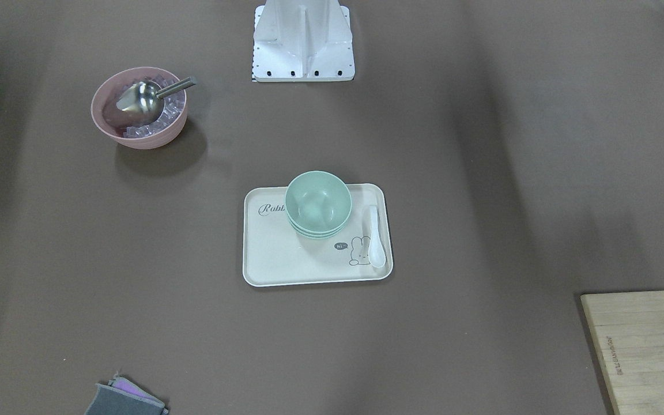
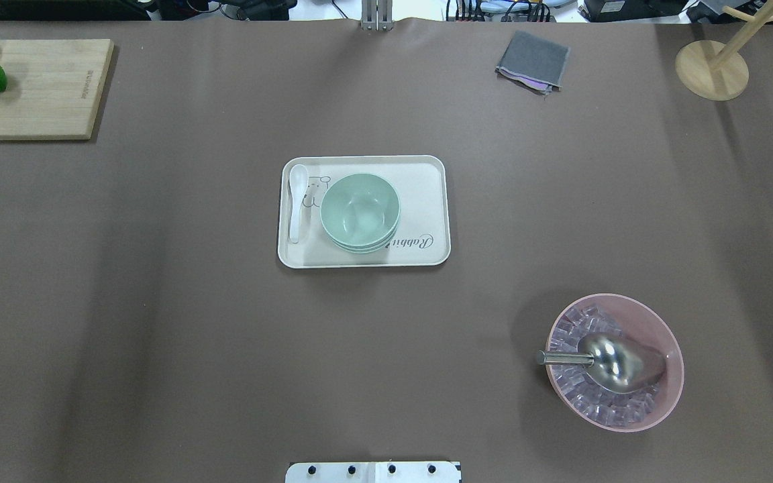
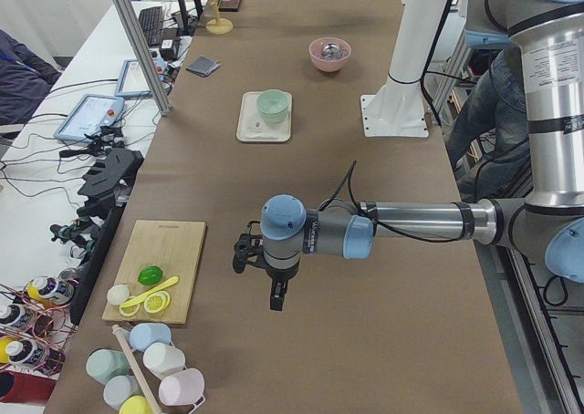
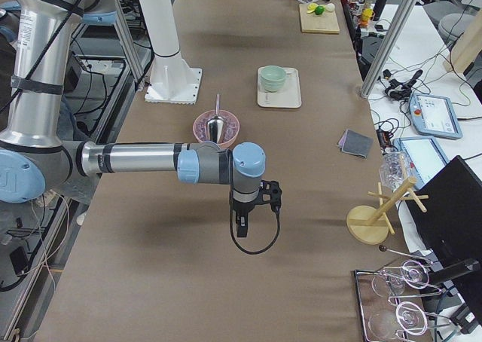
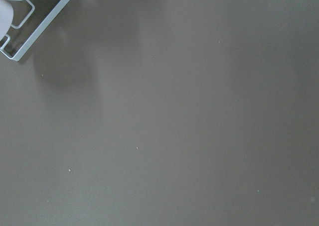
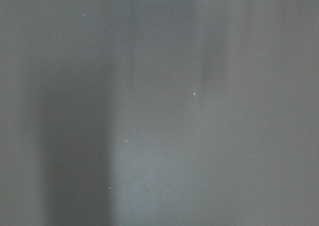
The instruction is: Stack green bowls together
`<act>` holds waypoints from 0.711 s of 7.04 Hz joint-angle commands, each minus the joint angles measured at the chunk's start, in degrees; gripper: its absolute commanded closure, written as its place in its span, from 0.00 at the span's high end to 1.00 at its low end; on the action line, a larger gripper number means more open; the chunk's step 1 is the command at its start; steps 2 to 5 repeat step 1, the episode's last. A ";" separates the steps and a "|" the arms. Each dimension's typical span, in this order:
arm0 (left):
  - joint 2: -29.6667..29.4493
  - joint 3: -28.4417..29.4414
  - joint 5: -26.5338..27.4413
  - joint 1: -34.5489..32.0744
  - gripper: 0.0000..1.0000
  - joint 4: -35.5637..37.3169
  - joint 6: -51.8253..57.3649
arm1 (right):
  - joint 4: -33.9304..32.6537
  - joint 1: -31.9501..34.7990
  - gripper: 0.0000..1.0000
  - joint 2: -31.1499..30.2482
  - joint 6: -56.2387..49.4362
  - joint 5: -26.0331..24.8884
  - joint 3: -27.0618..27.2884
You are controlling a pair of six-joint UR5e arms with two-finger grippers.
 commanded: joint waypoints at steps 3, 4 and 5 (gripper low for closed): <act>-0.17 -0.13 -0.02 -0.02 0.98 0.00 -0.10 | 0.00 0.00 1.00 -0.09 -0.07 0.74 0.04; -0.17 -0.13 -0.02 -0.02 0.98 0.00 -0.10 | 0.00 0.00 1.00 -0.09 -0.07 0.74 0.04; -0.17 -0.13 -0.02 -0.02 0.98 0.00 -0.10 | 0.00 0.00 1.00 -0.09 -0.07 0.74 0.04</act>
